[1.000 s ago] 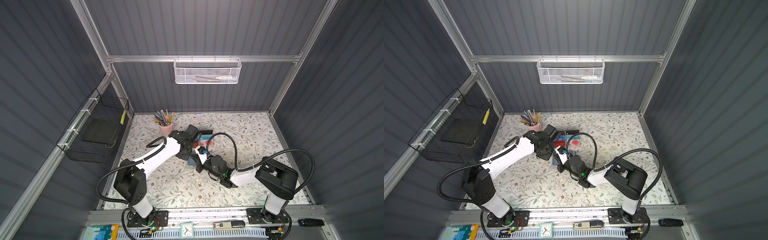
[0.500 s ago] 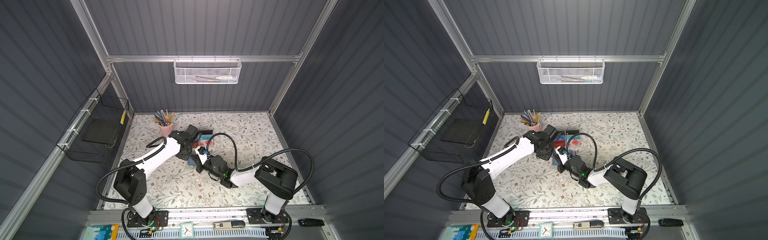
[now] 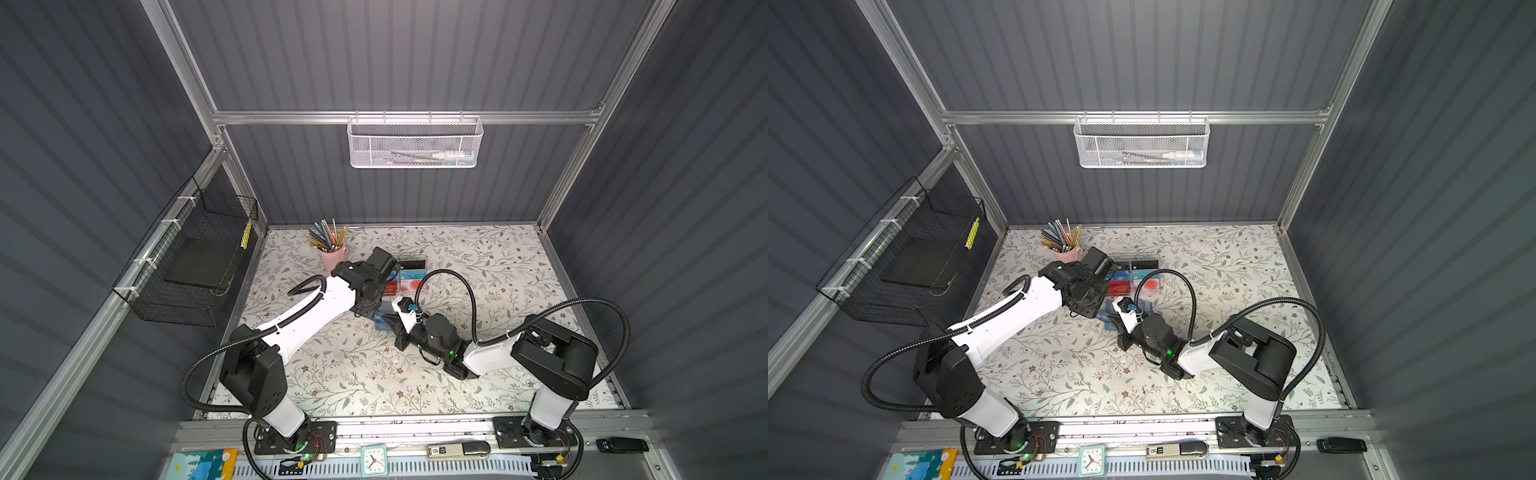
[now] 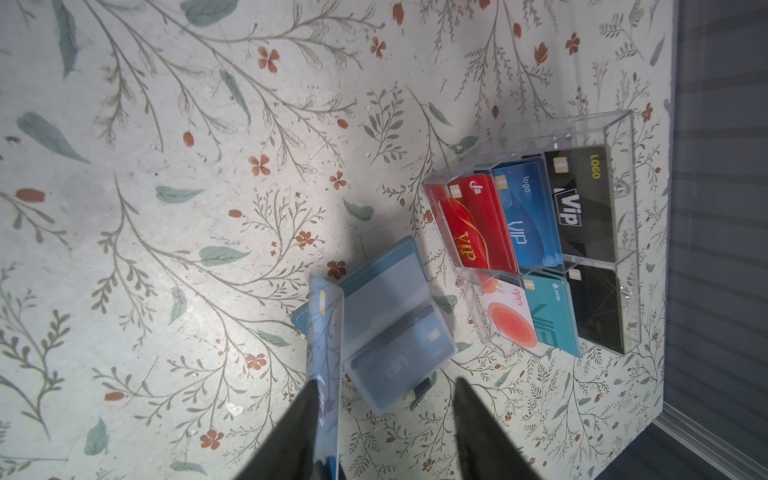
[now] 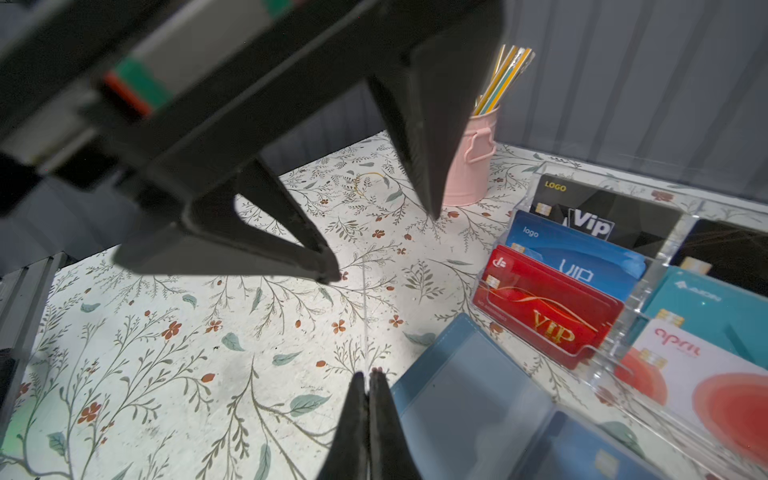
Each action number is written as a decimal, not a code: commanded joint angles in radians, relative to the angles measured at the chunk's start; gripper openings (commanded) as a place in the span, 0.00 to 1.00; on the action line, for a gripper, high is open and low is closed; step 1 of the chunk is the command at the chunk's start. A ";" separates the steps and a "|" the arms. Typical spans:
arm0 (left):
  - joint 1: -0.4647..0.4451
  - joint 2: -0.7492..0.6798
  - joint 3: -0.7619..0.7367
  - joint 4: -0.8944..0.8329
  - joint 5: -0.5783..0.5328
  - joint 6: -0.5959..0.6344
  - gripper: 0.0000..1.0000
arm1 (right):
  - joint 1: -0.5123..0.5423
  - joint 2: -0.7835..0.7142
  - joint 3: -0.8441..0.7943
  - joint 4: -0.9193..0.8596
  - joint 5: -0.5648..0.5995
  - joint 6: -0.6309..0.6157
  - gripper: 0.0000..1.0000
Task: Take the credit cards out of the card holder
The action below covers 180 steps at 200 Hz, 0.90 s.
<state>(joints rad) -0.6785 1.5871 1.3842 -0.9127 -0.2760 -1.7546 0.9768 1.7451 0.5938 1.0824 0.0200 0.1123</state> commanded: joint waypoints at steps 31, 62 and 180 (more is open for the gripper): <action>0.086 -0.086 -0.099 0.006 -0.020 0.207 1.00 | -0.016 -0.097 -0.042 -0.030 -0.011 -0.041 0.00; 0.109 -0.104 -0.212 0.147 0.117 0.185 0.98 | -0.018 -0.103 -0.041 -0.045 -0.008 -0.069 0.00; 0.109 -0.013 -0.178 0.253 0.267 0.163 0.48 | -0.020 -0.095 -0.045 -0.035 0.022 -0.120 0.00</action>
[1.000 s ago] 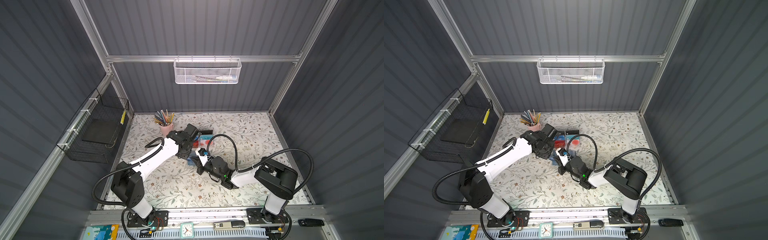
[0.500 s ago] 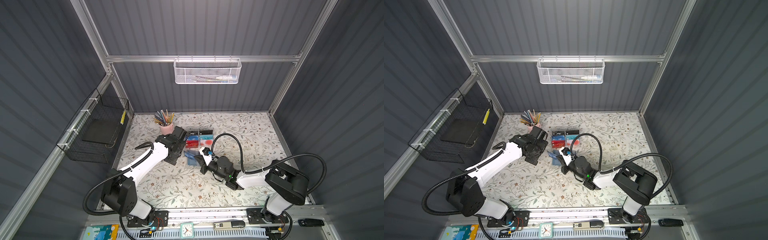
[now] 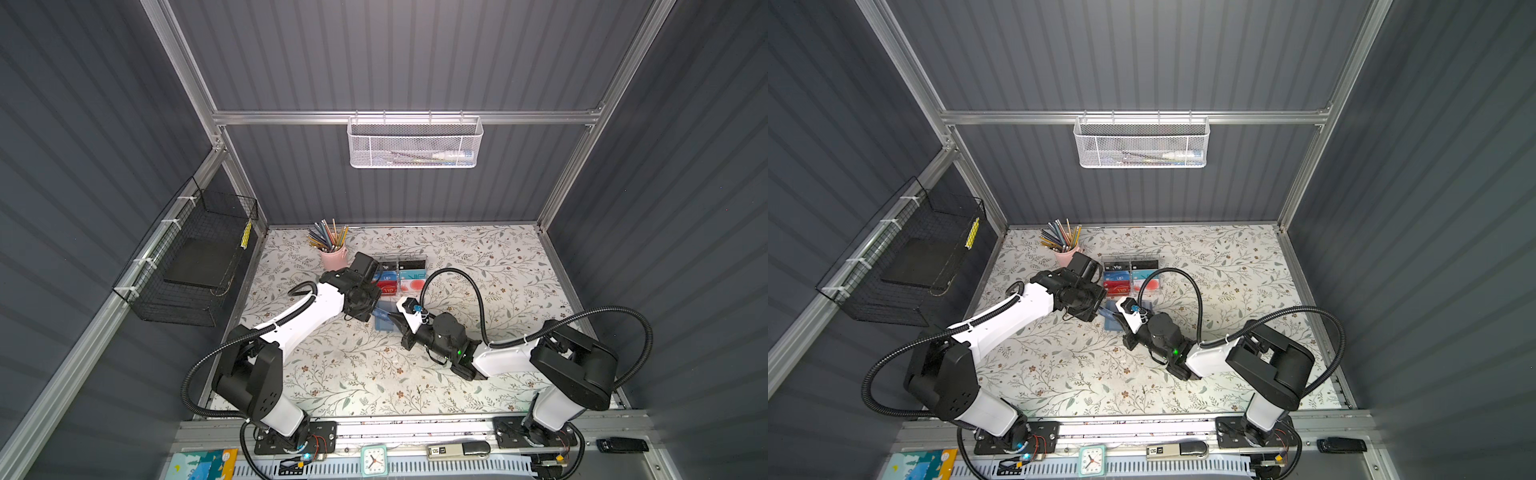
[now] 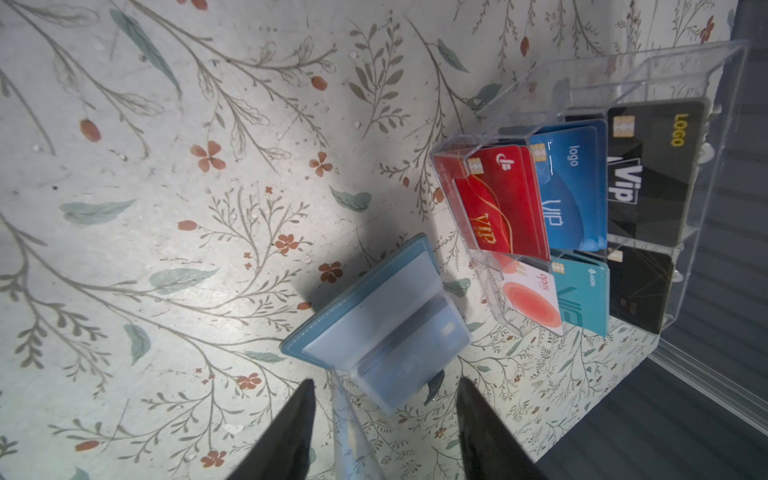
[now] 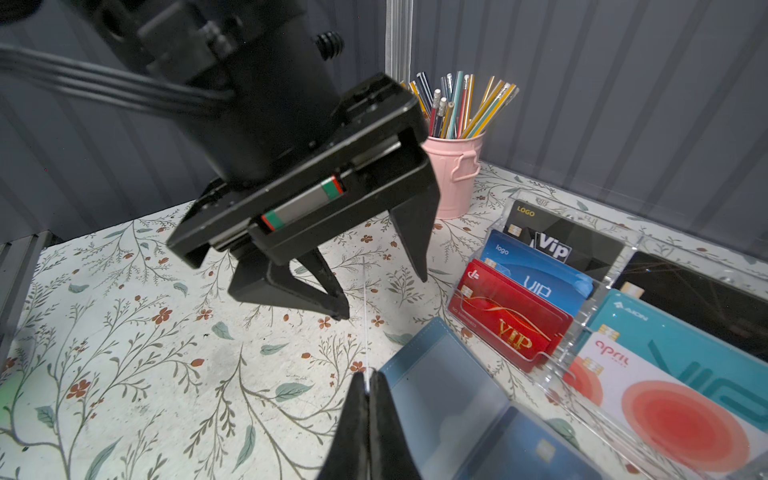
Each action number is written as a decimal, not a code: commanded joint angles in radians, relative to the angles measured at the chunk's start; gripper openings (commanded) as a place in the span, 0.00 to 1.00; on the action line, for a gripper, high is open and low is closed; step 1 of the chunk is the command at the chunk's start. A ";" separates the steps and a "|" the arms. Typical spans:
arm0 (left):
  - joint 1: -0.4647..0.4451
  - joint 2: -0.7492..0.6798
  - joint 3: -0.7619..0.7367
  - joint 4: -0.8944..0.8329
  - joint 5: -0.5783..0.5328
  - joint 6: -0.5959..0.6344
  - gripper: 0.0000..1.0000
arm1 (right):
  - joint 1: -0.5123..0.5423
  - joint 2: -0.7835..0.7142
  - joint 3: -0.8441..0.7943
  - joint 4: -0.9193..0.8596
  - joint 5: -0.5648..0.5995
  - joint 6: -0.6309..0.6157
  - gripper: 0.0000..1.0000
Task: Take the credit cards out of the card holder
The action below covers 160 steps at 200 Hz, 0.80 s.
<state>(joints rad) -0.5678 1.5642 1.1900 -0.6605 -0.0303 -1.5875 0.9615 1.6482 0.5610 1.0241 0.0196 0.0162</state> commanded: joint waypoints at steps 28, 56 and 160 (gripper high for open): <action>-0.001 0.005 0.013 -0.003 0.016 -0.004 0.37 | -0.006 0.010 -0.009 0.025 0.027 -0.031 0.00; -0.001 -0.003 0.015 -0.014 0.007 -0.003 0.29 | -0.007 0.018 -0.013 0.028 0.033 -0.035 0.00; -0.001 -0.004 0.016 -0.014 0.020 0.010 0.01 | -0.009 0.030 0.003 0.028 0.034 -0.030 0.00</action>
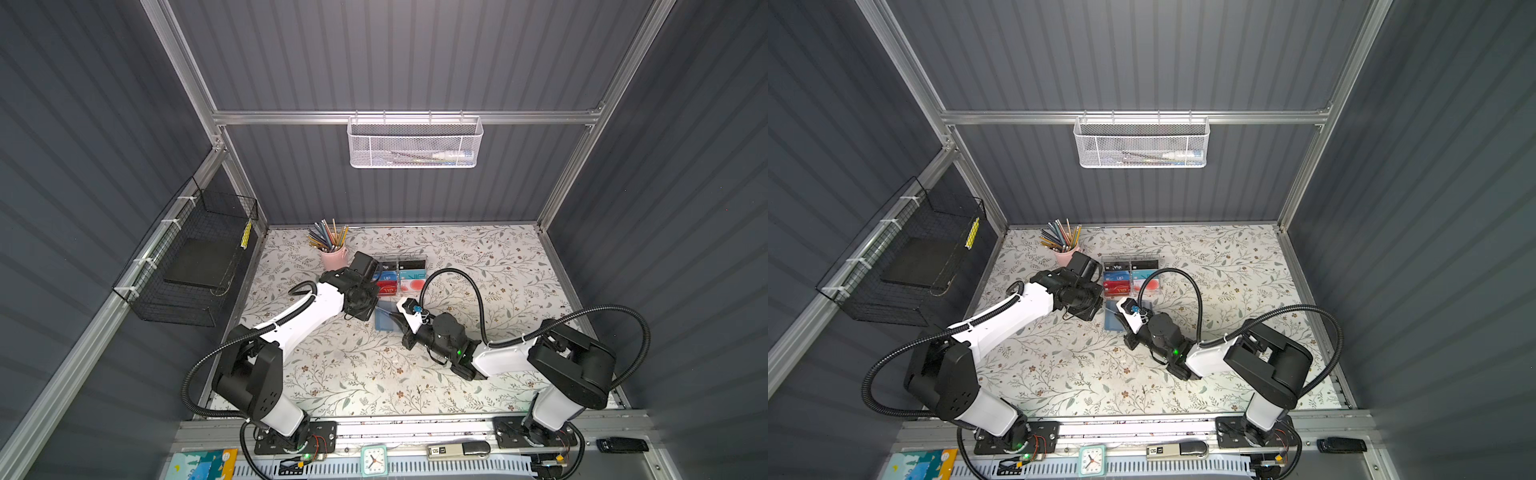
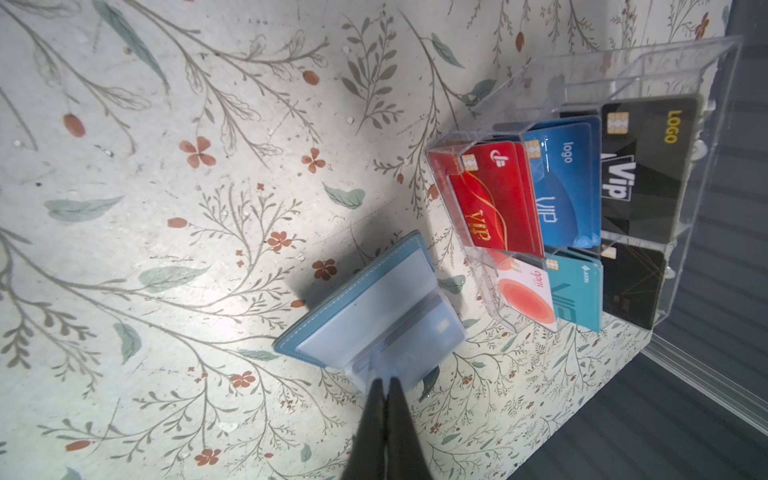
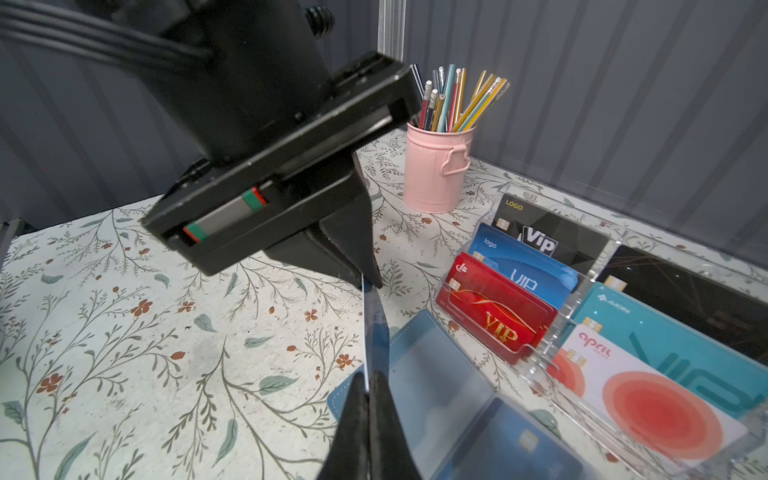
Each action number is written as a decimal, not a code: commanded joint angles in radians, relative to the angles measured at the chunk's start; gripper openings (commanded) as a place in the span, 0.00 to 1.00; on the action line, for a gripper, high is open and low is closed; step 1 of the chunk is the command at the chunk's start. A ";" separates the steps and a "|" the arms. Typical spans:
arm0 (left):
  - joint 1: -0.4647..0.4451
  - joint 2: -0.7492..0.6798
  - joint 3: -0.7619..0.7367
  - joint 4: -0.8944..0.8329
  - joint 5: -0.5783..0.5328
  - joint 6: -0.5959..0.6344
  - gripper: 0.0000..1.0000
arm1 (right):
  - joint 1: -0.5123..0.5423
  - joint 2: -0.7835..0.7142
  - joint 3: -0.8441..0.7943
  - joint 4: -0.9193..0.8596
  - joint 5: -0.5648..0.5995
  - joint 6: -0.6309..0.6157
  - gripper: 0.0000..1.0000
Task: Take the credit cards out of the card holder
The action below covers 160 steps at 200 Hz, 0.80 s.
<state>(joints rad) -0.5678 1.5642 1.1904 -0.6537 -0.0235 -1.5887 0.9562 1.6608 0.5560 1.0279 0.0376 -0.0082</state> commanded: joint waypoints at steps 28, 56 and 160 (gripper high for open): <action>0.000 -0.014 0.011 -0.017 0.005 0.008 0.00 | -0.005 0.023 0.011 0.023 0.021 -0.003 0.00; 0.000 -0.027 0.006 -0.010 -0.011 -0.020 0.00 | -0.011 0.015 0.011 0.018 0.046 0.018 0.14; 0.008 0.125 0.320 -0.195 -0.202 -0.125 0.00 | -0.040 -0.223 -0.073 -0.190 0.277 0.091 0.99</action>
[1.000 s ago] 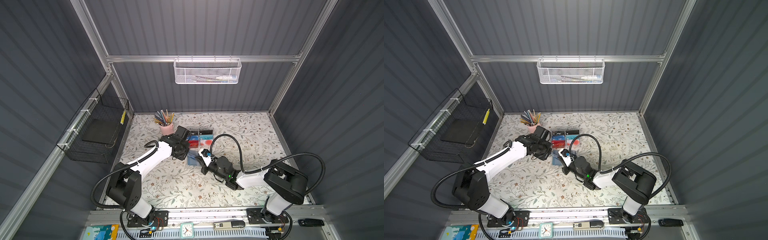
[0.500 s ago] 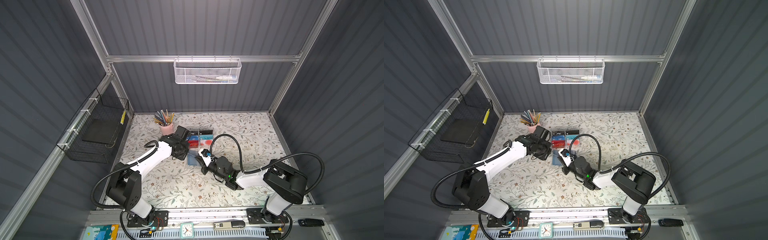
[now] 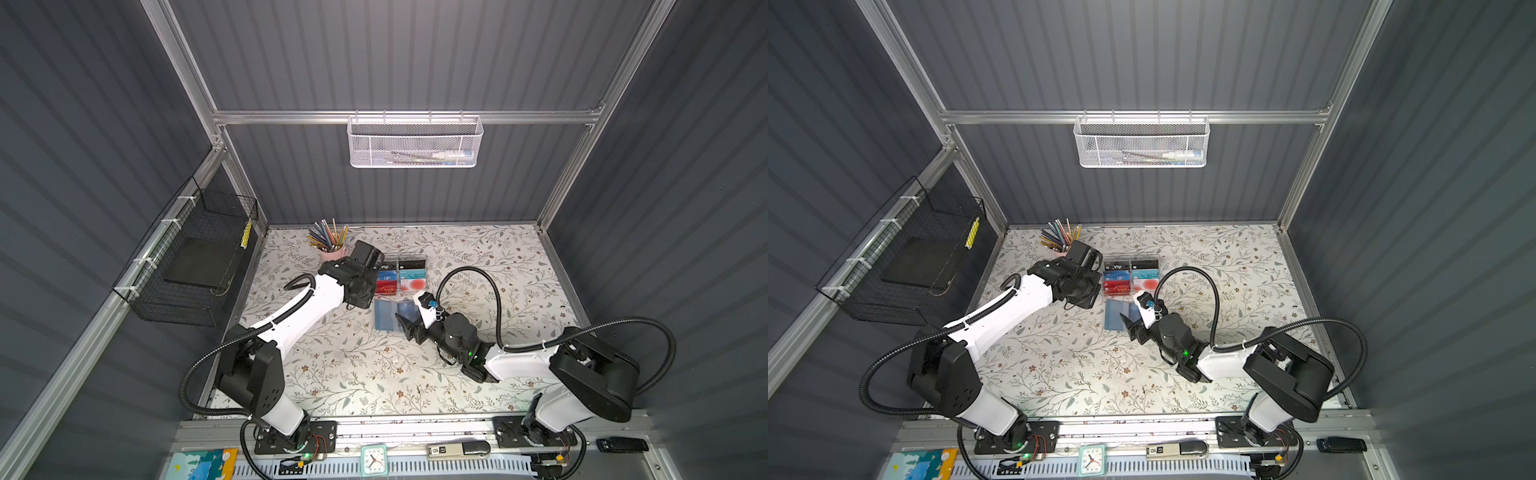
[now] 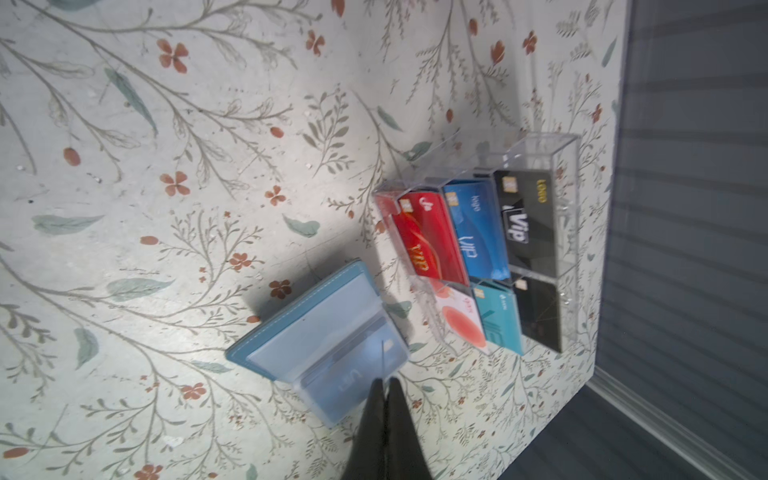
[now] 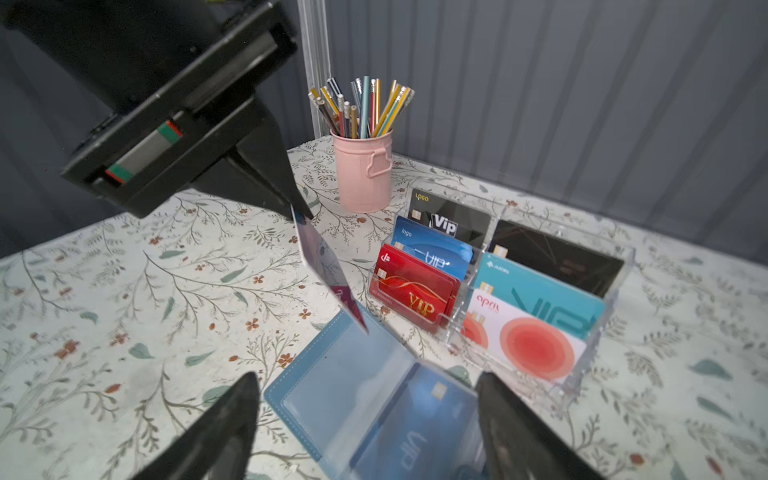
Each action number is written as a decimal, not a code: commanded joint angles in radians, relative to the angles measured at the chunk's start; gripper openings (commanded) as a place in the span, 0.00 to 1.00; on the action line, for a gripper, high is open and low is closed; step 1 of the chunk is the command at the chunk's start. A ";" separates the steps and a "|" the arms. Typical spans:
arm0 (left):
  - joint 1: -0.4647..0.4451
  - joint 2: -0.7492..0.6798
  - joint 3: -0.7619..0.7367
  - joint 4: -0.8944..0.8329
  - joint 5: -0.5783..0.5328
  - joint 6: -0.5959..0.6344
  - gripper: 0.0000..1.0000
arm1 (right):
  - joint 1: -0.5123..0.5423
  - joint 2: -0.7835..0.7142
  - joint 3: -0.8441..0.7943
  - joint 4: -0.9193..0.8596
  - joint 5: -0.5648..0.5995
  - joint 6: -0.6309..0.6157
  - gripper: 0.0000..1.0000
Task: Take the credit cards out of the card holder
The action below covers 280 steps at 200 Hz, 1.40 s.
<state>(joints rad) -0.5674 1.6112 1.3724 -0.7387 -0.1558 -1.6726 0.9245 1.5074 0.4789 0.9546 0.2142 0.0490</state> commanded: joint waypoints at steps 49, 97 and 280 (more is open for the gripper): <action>0.008 0.269 0.358 -0.238 -0.131 -0.092 0.00 | -0.072 -0.244 0.037 -0.469 0.161 0.180 0.99; 0.008 0.386 0.453 -0.295 -0.153 -0.157 0.00 | -0.134 -0.347 0.045 -0.640 0.080 0.244 0.99; 0.014 0.563 0.611 -0.352 -0.277 -0.327 0.00 | -0.156 -0.381 0.017 -0.625 -0.026 0.260 0.99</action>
<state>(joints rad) -0.5610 2.1590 1.9579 -1.0752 -0.3935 -1.9686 0.7727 1.1358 0.5049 0.3210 0.2092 0.3004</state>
